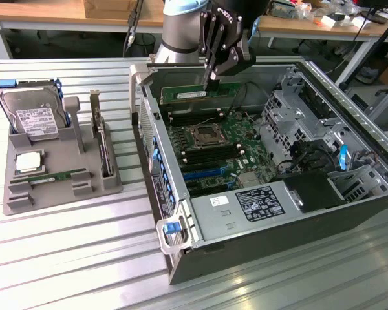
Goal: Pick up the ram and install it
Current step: 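Pick up the ram and move it above insertion slot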
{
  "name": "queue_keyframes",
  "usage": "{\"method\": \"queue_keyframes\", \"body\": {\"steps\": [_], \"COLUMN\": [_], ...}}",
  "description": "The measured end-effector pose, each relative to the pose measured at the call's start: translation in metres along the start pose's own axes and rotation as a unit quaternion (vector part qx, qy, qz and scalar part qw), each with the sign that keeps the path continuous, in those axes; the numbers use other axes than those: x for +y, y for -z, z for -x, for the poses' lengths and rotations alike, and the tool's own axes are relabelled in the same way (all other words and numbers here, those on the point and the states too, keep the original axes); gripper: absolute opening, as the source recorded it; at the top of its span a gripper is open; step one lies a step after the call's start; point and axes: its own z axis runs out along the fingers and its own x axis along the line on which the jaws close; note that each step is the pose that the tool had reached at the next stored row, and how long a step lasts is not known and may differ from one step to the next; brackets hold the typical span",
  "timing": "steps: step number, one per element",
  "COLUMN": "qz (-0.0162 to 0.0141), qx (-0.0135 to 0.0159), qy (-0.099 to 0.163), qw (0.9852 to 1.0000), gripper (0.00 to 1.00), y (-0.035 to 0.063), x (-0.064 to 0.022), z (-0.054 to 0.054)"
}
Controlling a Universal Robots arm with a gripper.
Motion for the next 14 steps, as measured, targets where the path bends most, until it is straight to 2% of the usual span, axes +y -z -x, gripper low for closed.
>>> {"method": "queue_keyframes", "body": {"steps": [14], "qz": [0.0000], "qx": [0.0000], "qy": [0.000], "qw": [1.0000], "gripper": [0.12], "y": [-0.0018], "x": [-0.0134], "z": [-0.001]}}
